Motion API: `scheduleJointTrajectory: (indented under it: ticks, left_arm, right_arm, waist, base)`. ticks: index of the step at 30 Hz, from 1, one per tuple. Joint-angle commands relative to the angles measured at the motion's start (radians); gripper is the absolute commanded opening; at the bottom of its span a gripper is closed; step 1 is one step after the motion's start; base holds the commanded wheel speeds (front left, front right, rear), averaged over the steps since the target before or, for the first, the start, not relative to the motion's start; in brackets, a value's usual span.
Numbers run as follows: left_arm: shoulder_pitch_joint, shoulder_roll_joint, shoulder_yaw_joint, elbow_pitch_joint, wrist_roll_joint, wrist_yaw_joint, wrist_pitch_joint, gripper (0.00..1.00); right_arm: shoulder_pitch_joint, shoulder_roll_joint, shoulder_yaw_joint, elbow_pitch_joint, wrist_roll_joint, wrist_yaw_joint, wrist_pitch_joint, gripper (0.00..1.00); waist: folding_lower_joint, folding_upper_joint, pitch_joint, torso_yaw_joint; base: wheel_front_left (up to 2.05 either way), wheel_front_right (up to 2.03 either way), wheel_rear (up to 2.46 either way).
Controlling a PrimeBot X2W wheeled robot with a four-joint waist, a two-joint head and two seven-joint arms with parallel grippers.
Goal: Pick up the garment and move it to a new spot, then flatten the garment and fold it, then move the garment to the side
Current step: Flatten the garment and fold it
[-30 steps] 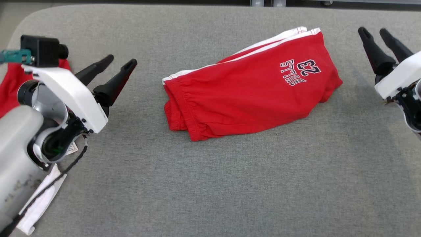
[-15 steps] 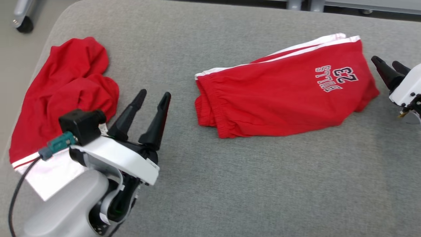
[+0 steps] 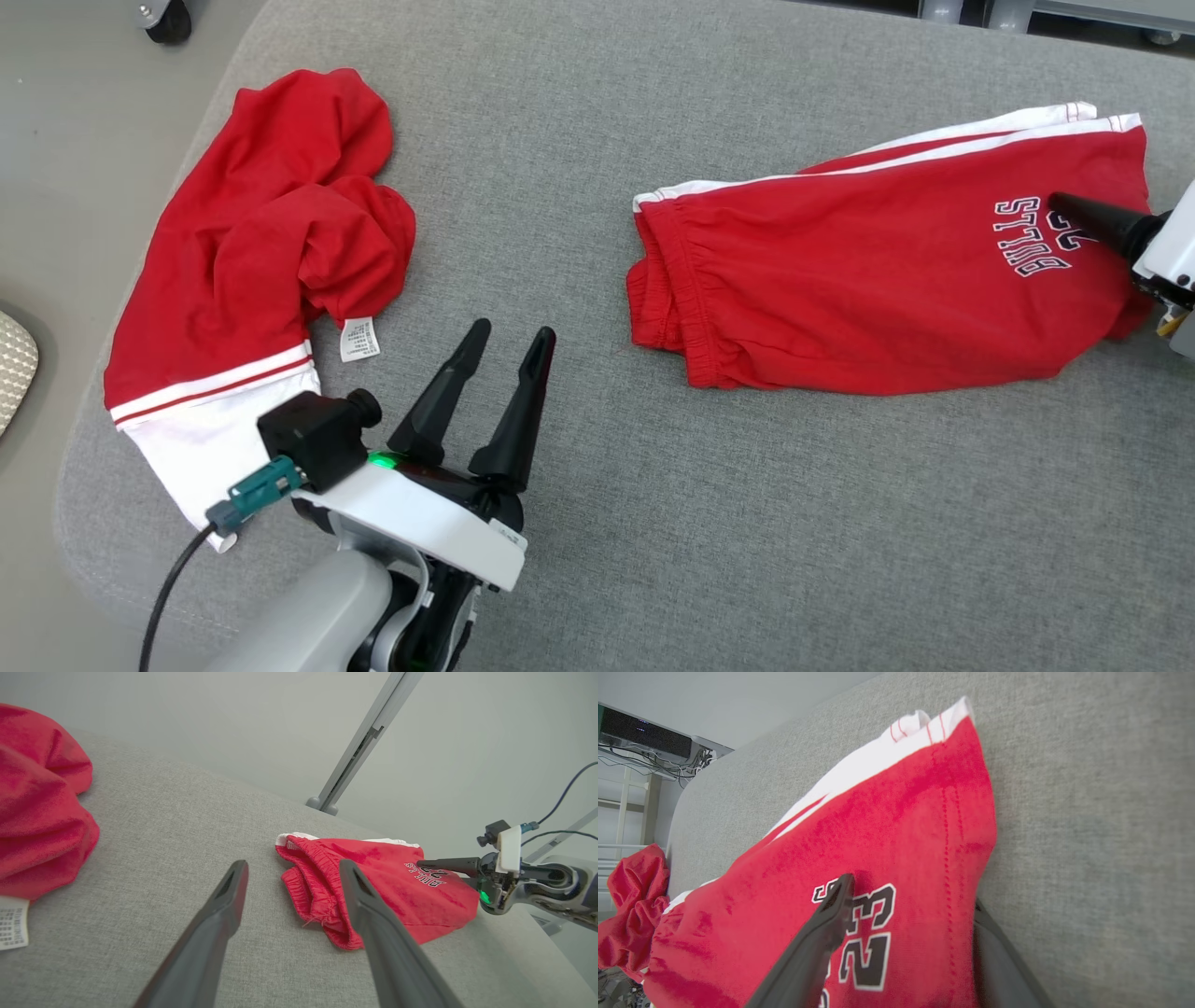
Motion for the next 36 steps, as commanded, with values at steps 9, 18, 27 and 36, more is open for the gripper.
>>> scheduleJointTrajectory:
  ticks: [9, 18, 27, 36]
  left_arm:
    - [0.035, -0.064, 0.039, 0.078, 0.064, -0.052, -0.003, 1.00]
    - [0.083, -0.076, 0.080, 0.133, 0.139, -0.058, -0.003, 1.00]
    - [0.154, -0.069, 0.101, 0.148, 0.176, -0.051, -0.003, 1.00]
    - [0.188, -0.067, 0.097, 0.149, 0.192, -0.042, -0.003, 1.00]
  right_arm:
    - [0.033, 0.019, -0.025, -0.014, -0.038, 0.000, -0.044, 0.00]
    - [0.161, 0.021, -0.086, -0.095, -0.036, 0.000, -0.153, 0.00]
    - [0.318, -0.009, -0.123, -0.147, -0.050, 0.000, -0.203, 0.00]
    - [0.354, -0.062, -0.132, -0.162, -0.116, 0.000, -0.245, 0.00]
  waist:
    - [0.0000, 0.0000, -0.032, -0.010]
    - [0.0000, 0.0000, -0.142, -0.097]
    - [0.0000, 0.0000, -0.233, -0.192]
    - [0.0000, 0.0000, -0.268, -0.231]
  base:
    - [0.00, 0.00, 0.00]
    - [0.00, 0.00, 0.00]
    - [0.00, 0.00, 0.00]
    - [0.00, 0.00, 0.00]
